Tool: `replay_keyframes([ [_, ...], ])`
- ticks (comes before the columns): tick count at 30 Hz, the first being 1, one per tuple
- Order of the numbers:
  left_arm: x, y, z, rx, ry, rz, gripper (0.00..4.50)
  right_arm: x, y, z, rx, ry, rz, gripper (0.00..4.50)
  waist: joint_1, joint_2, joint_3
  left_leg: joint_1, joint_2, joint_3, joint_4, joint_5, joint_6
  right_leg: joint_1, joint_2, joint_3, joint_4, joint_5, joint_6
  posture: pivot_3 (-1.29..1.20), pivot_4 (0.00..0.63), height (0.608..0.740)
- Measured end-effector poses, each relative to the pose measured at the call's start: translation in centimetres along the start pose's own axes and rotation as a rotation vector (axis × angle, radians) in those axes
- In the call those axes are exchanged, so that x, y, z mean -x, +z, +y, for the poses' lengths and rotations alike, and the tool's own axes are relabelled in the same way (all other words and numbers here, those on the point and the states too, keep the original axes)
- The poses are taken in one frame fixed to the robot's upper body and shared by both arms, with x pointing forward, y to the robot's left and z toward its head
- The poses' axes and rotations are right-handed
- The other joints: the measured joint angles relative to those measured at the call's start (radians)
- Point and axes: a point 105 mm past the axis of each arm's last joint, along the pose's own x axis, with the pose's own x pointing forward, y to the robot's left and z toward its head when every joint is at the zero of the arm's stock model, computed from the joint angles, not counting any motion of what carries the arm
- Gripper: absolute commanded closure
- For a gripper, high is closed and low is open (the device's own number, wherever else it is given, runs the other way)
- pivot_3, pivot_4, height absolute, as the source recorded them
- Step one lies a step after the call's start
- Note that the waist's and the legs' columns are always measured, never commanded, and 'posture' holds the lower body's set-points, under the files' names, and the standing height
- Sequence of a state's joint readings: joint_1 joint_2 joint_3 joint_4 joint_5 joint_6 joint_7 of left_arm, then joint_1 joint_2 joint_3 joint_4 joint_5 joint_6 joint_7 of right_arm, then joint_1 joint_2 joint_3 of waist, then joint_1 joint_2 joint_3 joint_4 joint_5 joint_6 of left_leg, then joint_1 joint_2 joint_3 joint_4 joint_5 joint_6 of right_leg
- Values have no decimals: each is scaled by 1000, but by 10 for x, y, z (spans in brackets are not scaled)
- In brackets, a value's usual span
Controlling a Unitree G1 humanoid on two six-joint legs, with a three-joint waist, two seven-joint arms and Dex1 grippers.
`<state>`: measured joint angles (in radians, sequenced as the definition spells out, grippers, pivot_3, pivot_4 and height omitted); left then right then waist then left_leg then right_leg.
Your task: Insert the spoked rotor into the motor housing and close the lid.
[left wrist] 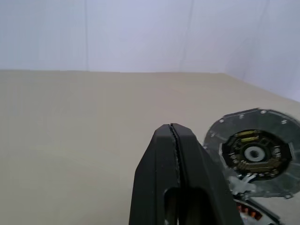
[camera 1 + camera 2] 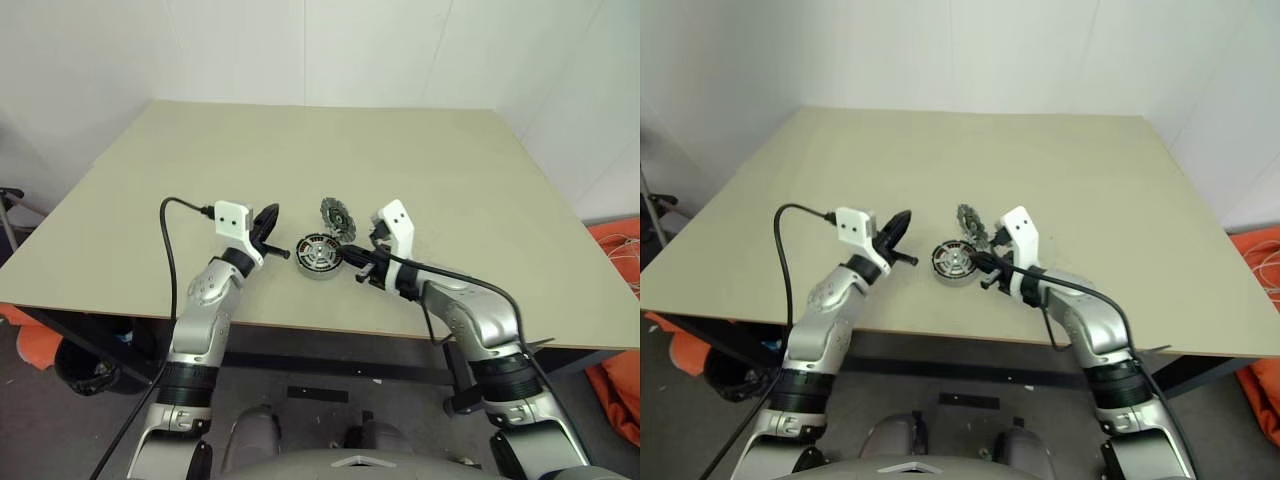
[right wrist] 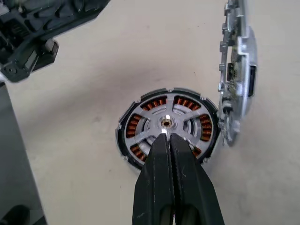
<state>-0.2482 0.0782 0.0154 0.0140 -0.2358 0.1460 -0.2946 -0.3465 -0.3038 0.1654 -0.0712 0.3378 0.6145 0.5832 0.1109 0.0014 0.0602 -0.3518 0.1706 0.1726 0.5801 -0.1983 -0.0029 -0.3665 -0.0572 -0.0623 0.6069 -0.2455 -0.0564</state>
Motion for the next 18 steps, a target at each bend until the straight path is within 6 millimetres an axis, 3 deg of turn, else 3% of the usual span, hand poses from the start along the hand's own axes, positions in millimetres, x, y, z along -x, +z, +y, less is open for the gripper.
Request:
replay_keyframes([
  [10, 6, -3, 13, 7, 70, 3, 4465, -34, 0, 7, 82, 3, -4, 4500, -14, 0, 0, 0, 0, 0, 0, 0, 0, 0, 0, 0, 0, 0, 0, 0, 0, 740],
  [18, 6, -3, 13, 13, 75, 0, 4465, -43, -4, 9, 113, 7, 6, 4500, -15, 0, 0, 0, 0, 0, 0, 0, 0, 0, 0, 0, 0, 0, 0, 0, 0, 740],
])
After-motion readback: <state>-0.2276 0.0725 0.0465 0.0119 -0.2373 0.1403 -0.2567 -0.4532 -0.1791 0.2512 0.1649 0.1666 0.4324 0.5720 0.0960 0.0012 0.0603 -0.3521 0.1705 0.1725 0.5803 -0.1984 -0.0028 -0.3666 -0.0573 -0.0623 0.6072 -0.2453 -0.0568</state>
